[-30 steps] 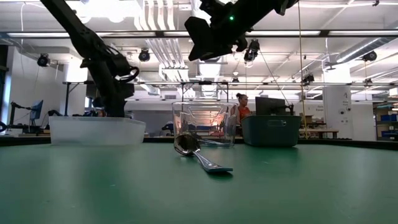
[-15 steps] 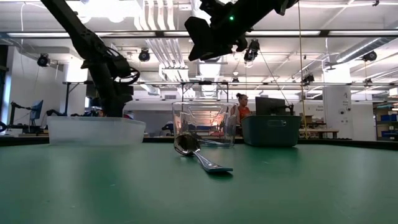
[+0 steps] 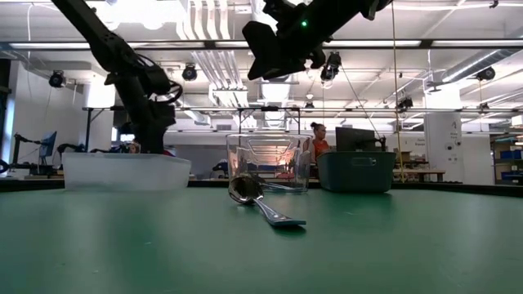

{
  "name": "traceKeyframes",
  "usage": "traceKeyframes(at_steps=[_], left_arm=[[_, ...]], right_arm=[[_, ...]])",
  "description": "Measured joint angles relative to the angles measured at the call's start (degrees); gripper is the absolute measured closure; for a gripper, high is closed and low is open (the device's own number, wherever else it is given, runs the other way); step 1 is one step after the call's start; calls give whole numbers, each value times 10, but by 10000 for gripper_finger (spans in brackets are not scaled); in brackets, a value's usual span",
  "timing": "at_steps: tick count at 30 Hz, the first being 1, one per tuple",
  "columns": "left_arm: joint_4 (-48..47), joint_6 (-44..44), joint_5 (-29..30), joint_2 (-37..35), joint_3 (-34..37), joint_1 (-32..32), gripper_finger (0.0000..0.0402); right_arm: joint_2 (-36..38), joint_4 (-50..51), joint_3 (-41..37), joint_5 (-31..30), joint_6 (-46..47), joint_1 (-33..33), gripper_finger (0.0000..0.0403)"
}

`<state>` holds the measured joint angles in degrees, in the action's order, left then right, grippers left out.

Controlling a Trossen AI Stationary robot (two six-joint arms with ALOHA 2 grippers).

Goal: Sort silverware by color (type)
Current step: Put the blue spoon into the transparent bin

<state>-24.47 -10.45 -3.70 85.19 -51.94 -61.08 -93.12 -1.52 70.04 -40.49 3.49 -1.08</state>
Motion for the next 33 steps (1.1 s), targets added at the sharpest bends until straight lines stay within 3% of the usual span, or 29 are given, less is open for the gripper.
traceKeyframes(at_steps=[6, 11, 15, 22, 27, 33], left_arm=[[-3, 22, -54, -76, 8, 16, 340], [27, 42, -59, -176, 52, 62, 343], [68, 83, -61, -270, 109, 119, 343], [219, 183, -59, -415, 225, 249, 343], [293, 217, -30, -480, 277, 342, 343], [300, 217, 17, -513, 290, 414, 343]], right_arm=[[0, 11, 0, 29, 57, 0, 209], [0, 31, 0, 58, 136, 0, 209], [-3, 38, 0, 110, 198, 0, 209], [-31, 32, 1, 202, 259, 0, 209], [-58, 54, 27, 270, 291, -5, 209], [-97, 173, 100, 275, 307, -28, 209]])
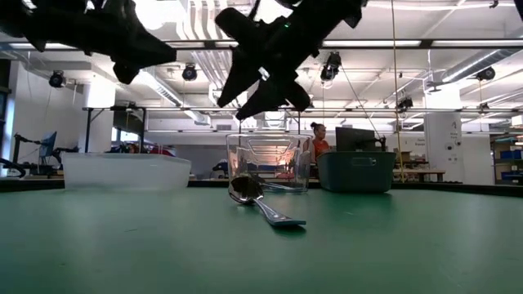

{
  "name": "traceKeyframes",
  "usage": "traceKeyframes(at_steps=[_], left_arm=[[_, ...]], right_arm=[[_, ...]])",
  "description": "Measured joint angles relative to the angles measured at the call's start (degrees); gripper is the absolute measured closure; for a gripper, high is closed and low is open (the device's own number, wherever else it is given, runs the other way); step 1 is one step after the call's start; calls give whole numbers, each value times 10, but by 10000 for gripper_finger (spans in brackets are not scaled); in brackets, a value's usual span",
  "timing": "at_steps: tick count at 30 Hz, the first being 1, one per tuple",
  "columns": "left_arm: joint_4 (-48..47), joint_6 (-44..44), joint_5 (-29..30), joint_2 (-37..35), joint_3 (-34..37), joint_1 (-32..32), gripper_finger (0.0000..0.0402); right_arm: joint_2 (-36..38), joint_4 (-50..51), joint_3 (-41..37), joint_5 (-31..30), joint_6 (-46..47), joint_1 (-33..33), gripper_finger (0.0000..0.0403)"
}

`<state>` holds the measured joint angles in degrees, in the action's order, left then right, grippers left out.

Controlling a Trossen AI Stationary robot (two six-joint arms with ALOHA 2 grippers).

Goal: Sort silverware by color (type)
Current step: Put the blue spoon into the transparent bin

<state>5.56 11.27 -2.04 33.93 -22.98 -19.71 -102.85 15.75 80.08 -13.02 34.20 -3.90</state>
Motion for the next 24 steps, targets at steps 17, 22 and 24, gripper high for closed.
traceKeyframes(at_steps=[17, 22, 24], left_arm=[[9, -43, 1, -1, -5, 14, 343], [9, -100, 6, 0, -5, 14, 343], [11, -119, 22, 0, -5, 13, 343]], right_arm=[[-76, 239, 150, 5, 73, -32, 209], [-92, 277, 182, 47, 112, -35, 209], [-99, 283, 193, 64, 124, -35, 209]])
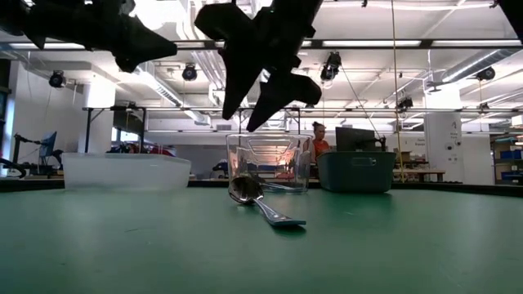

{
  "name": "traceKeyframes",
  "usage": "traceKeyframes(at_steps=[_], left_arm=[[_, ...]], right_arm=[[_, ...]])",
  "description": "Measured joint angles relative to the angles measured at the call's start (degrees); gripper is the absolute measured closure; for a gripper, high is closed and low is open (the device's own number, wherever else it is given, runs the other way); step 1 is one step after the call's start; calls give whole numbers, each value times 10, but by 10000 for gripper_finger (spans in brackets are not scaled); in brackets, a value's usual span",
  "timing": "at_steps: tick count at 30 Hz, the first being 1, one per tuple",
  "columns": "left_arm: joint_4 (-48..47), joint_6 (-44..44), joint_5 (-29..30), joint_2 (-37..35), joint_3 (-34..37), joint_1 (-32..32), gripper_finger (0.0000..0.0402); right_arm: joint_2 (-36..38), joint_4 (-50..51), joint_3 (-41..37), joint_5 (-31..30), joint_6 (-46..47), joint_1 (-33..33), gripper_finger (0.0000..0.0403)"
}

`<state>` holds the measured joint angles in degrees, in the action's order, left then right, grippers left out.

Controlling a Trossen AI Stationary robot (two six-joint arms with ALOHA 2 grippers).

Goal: Sort silverware by color (type)
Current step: Put the blue spoon into the transparent bin

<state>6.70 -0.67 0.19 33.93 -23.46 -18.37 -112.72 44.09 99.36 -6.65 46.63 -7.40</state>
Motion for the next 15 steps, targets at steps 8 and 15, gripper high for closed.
traceKeyframes(at_steps=[8, 15], left_arm=[[-16, -75, 145, 8, 3, 0, 343], [9, -147, 184, 9, -30, -1, 343]], right_arm=[[-38, 8, 47, 37, 31, -5, 209], [-99, 76, 138, 76, 41, -5, 209]])
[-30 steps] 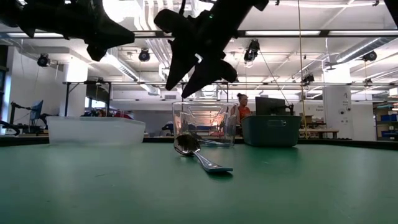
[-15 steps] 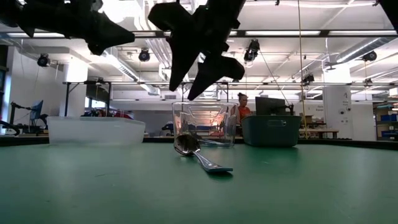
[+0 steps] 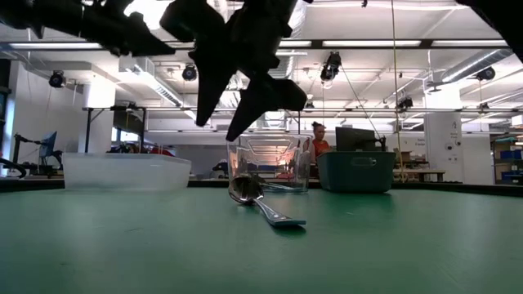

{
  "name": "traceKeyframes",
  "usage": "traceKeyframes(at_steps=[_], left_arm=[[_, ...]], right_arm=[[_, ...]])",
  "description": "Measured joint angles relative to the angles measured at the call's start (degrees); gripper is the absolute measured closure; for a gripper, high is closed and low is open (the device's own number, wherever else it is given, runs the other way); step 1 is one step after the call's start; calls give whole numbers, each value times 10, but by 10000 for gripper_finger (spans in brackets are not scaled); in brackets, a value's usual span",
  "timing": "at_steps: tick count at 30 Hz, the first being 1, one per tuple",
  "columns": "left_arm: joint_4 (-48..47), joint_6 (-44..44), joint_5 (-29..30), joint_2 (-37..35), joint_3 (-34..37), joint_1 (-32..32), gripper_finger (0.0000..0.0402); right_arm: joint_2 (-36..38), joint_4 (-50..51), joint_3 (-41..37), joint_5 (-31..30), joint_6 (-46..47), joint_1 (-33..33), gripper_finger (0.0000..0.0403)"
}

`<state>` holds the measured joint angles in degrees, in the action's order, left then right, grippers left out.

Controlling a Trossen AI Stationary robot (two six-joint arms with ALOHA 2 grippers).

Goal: Sort silverware by color (type)
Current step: Put the blue spoon into the transparent bin

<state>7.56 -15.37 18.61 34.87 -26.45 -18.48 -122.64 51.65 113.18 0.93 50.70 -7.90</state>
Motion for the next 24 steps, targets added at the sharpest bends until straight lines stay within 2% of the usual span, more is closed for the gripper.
traceKeyframes(at_steps=[4, 9, 14, 20, 24], left_arm=[[-2, -15, 0, 0, -29, 0, 343], [-26, -29, 0, 0, -29, 0, 343], [-31, -34, -1, -6, -27, 1, 343], [-37, -37, -1, -18, -28, 0, 343], [-45, -37, -1, -27, -28, 0, 343]], right_arm=[[-41, 67, 64, 11, -2, 0, 209], [-81, 150, 127, 25, -2, -2, 209], [-104, 200, 159, 25, -124, -17, 209], [-105, 205, 155, 25, -172, -25, 209], [-103, 206, 156, 20, -262, -34, 209]])
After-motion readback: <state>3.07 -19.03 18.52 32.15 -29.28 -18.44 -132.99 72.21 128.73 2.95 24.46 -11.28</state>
